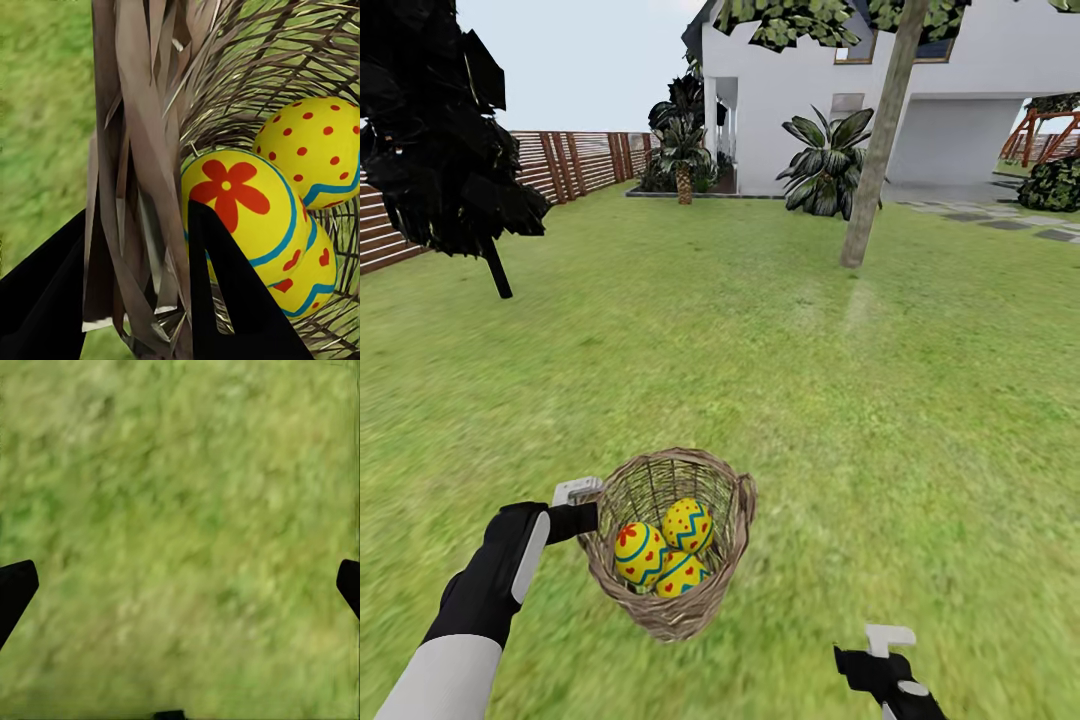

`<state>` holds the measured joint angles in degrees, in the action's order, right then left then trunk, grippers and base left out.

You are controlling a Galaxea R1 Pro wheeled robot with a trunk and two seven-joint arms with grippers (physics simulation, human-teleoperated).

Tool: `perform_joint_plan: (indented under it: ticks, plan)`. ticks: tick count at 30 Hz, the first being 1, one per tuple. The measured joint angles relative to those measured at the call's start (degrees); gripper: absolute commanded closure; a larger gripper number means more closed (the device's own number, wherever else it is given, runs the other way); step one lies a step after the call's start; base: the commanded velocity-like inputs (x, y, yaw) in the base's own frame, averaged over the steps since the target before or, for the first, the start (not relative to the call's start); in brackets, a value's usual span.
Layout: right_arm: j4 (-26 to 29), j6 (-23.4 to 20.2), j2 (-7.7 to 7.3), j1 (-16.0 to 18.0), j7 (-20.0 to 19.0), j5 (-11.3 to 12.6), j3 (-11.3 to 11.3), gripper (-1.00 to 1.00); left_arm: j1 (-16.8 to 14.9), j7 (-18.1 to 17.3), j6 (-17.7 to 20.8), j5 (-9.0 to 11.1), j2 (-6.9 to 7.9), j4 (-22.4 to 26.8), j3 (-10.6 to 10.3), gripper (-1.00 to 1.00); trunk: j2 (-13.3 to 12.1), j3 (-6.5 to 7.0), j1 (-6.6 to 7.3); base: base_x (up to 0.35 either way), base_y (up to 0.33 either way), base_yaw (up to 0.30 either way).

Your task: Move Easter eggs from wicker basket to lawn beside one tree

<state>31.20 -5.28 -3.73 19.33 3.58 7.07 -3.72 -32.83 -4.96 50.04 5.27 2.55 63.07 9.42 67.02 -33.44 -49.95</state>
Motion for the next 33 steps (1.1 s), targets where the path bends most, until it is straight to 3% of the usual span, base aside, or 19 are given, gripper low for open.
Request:
perform_joint_plan:
  ticks: [2,6,15,19,22,33]
  plan:
    - [-0.54,1.71,0.01,0.0,-0.06,-0.43,0.05,-1.0,0.0,-0.02,-0.05,0.26,0.0,-0.06,0.0,1.0,-0.8,0.36,0.44,0.0,0.0,0.0]
    - [-6.94,3.61,0.08,0.08,-0.39,-0.79,0.07,-1.0,0.0,0.08,-0.11,2.28,0.0,-0.14,-0.02,1.0,-2.4,1.08,1.33,0.04,0.0,0.0]
    - [-8.54,4.51,0.06,0.08,-0.38,-0.84,0.0,-1.0,0.0,0.07,-0.16,1.86,0.0,-0.21,-0.01,1.0,-6.02,2.69,3.3,0.073,0.0,0.0]
    - [-12.58,9.2,-0.01,0.06,-0.32,-2.15,0.0,-1.0,0.0,0.07,-0.16,1.84,-0.02,-0.13,-0.01,1.0,-7.62,3.41,4.18,0.044,0.0,0.0]
    - [-13.09,9.71,0.03,0.06,-0.36,-3.41,0.0,-1.0,0.0,0.09,-0.23,2.26,0.0,-0.18,-0.01,1.0,-8.82,3.95,4.86,0.271,0.0,0.0]
    - [-18.5,9.9,-0.03,-0.03,-0.31,-3.88,0.2,-1.0,0.0,0.1,-0.34,2.34,-0.13,-0.36,-0.09,1.0,-13.24,5.92,7.28,0.315,0.0,0.0]
